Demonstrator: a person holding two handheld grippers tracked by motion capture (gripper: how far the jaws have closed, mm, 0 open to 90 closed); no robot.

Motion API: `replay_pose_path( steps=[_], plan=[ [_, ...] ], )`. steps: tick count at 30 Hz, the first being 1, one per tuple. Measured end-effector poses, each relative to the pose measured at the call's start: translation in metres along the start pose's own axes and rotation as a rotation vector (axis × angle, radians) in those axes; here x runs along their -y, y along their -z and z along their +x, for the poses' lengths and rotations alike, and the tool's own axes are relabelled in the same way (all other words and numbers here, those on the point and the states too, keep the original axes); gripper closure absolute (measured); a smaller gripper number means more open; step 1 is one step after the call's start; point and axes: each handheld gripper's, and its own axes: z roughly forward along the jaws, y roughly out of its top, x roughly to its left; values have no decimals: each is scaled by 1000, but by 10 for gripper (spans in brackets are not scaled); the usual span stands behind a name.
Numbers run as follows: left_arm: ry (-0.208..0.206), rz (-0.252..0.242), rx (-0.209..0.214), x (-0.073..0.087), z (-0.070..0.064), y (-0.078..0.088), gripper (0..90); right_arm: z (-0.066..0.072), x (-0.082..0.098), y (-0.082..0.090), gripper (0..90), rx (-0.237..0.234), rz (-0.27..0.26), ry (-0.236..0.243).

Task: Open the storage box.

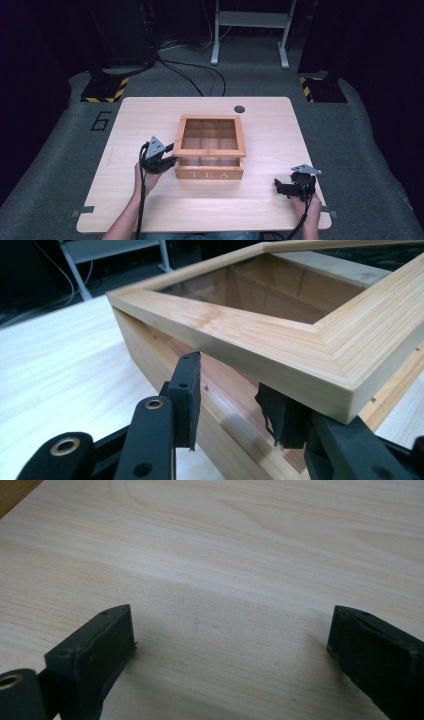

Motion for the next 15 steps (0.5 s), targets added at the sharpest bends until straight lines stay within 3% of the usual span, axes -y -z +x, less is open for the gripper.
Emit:
replay_pose_path(
  steps=[7,15],
  plan=[
    [27,33,35,11,-2,-2,527,0,0,0,44,0,0,0],
    [49,52,47,18,-5,-5,498,0,0,0,44,-1,2,4]
  ],
)
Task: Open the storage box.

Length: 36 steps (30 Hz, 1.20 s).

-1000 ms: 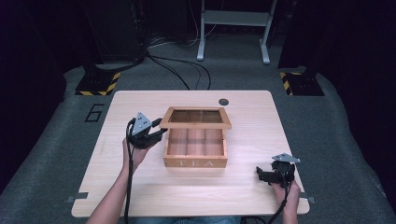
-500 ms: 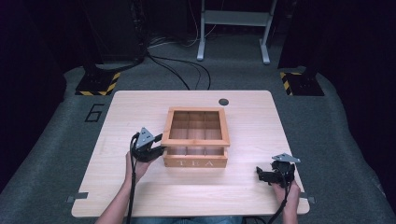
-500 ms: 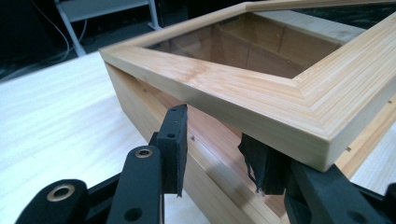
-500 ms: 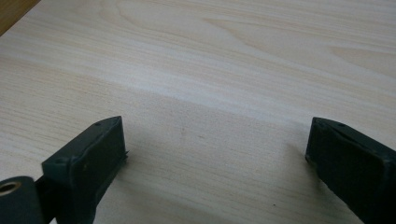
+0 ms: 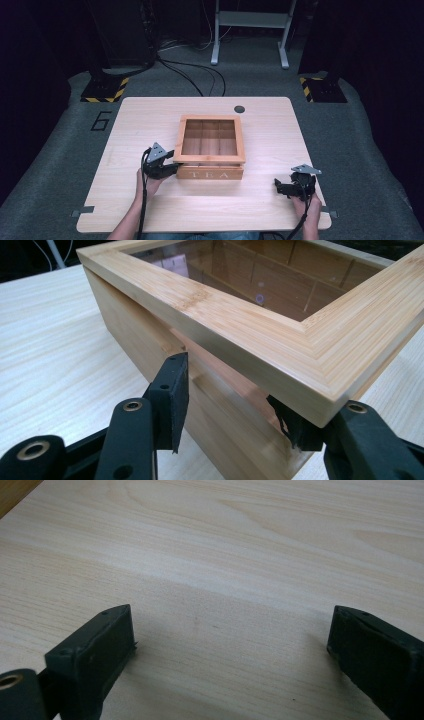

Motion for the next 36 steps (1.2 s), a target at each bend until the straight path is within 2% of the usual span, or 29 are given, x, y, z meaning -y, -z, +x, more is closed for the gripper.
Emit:
replay_pose_path(
  steps=[6,13,16,20,23,27,32,36],
  plan=[
    [17,0,2,1,2,0,469,0,0,0,45,-1,0,1],
    [36,21,23,-3,6,5,348,0,0,0,45,3,-1,-2],
    [28,35,35,-4,7,8,259,0,0,0,45,1,-2,1],
    [24,58,62,-4,5,9,190,0,0,0,45,3,-3,-3],
    [-2,73,66,-3,4,9,178,0,0,0,45,4,-2,-1],
    [-1,104,85,6,1,4,154,0,0,0,46,-1,0,2],
    [22,76,85,12,0,3,143,0,0,0,47,1,2,2],
    [33,78,81,17,1,6,87,0,0,0,47,0,4,3]
  ],
)
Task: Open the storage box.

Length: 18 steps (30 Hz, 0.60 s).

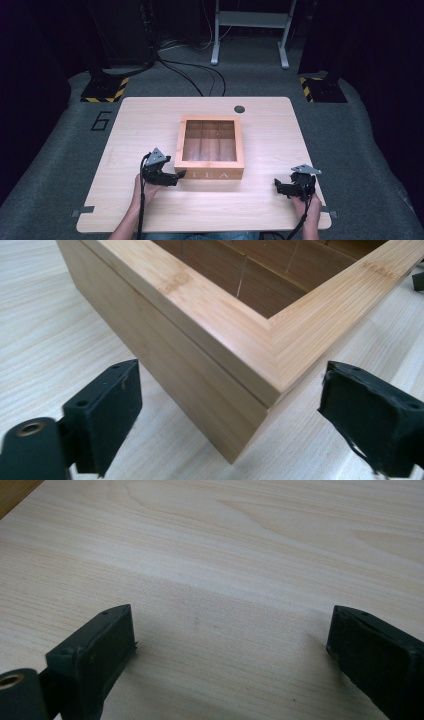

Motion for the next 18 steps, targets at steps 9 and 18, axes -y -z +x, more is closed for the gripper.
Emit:
replay_pose_path(
  steps=[9,18],
  plan=[
    [6,-26,-45,14,3,27,46,0,0,0,47,0,1,0],
    [36,-55,-129,39,9,67,38,0,0,0,47,1,0,-1]
  ],
)
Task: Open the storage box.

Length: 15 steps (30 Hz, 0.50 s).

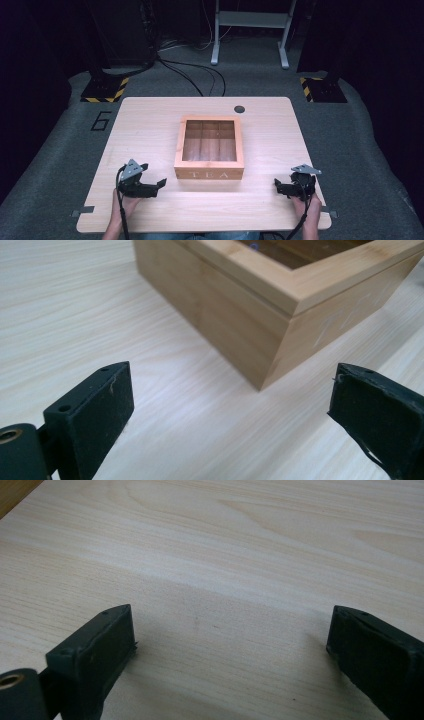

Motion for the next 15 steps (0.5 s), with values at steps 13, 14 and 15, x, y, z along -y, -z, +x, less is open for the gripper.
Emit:
replay_pose_path(
  steps=[13,14,15],
  plan=[
    [70,143,-114,50,34,28,22,0,0,0,47,0,0,0],
    [77,150,-123,52,35,28,18,0,0,0,47,1,-1,0],
    [80,155,-125,53,35,29,18,0,0,0,47,0,0,1]
  ],
)
